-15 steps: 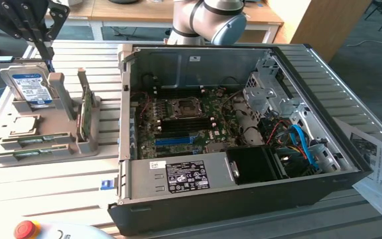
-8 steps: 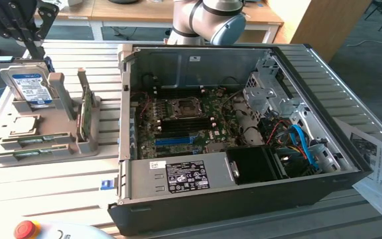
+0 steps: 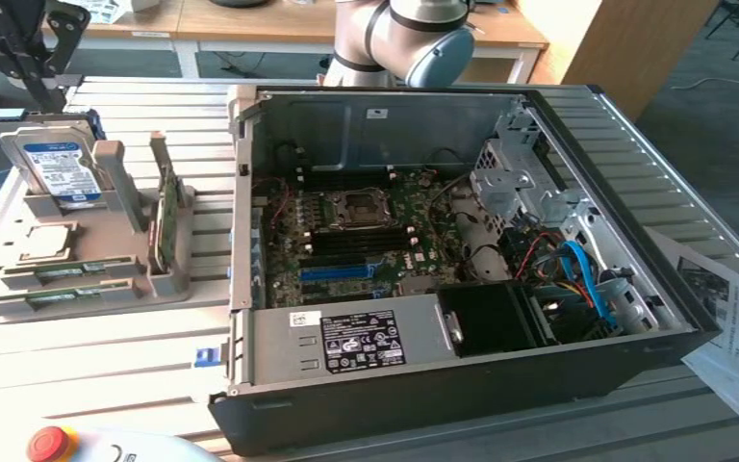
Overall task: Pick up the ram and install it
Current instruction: 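Reach for the ram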
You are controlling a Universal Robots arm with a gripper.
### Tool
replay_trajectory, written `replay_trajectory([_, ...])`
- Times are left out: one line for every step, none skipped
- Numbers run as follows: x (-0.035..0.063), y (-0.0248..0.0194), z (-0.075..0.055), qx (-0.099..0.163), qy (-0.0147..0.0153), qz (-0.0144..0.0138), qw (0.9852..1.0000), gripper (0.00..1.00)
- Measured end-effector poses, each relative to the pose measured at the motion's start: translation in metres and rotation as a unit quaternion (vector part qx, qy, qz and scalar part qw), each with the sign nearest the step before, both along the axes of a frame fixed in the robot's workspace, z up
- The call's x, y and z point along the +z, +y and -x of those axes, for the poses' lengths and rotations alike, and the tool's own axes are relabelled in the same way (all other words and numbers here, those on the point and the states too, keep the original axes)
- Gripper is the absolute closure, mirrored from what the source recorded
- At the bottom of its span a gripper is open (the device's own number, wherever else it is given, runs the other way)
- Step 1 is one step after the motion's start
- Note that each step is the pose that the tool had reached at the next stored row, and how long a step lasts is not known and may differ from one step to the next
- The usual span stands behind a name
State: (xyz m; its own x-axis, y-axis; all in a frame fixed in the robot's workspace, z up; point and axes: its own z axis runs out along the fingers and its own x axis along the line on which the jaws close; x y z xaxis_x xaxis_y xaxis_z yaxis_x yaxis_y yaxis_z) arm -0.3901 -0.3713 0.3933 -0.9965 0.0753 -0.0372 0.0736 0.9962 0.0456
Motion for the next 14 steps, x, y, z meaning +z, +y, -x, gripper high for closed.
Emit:
replay_trajectory([0.0,0.0001,0.002,0.0,0.0,0.0,1.0,0.9])
replay_trajectory([0.0,0.0003,0.004,0.0,-0.0001,0.0,1.0,0.9])
replay_trajectory([0.0,0.0004,0.006,0.0,-0.0001,0.0,1.0,0.9])
replay_trajectory([0.0,0.0006,0.008,0.0,-0.0001,0.0,1.0,0.9])
replay_trajectory([0.0,0.0007,0.01,0.0,-0.0001,0.0,1.0,0.9])
replay_trajectory([0.0,0.0009,0.012,0.0,-0.0002,0.0,1.0,0.9])
replay_trajectory([0.0001,0.001,0.015,0.0,-0.0002,0.0,1.0,0.9])
replay_trajectory([0.0,0.0012,0.017,0.0,-0.0002,0.0,1.0,0.9])
replay_trajectory([0.0,0.0013,0.018,0.0,-0.0003,0.0,1.0,0.9])
replay_trajectory([0.0,0.0014,0.02,0.0,-0.0003,0.0,1.0,0.9])
replay_trajectory([0.0,0.0015,0.021,0.0,-0.0003,0.0,1.0,0.9])
replay_trajectory([0.0,0.0015,0.021,0.0,-0.0003,0.0,1.0,0.9])
replay_trajectory([0.0,0.0014,0.021,0.0,-0.0003,0.0,1.0,0.9])
replay_trajectory([0.0,0.0015,0.021,0.0,-0.0003,0.0,1.0,0.9])
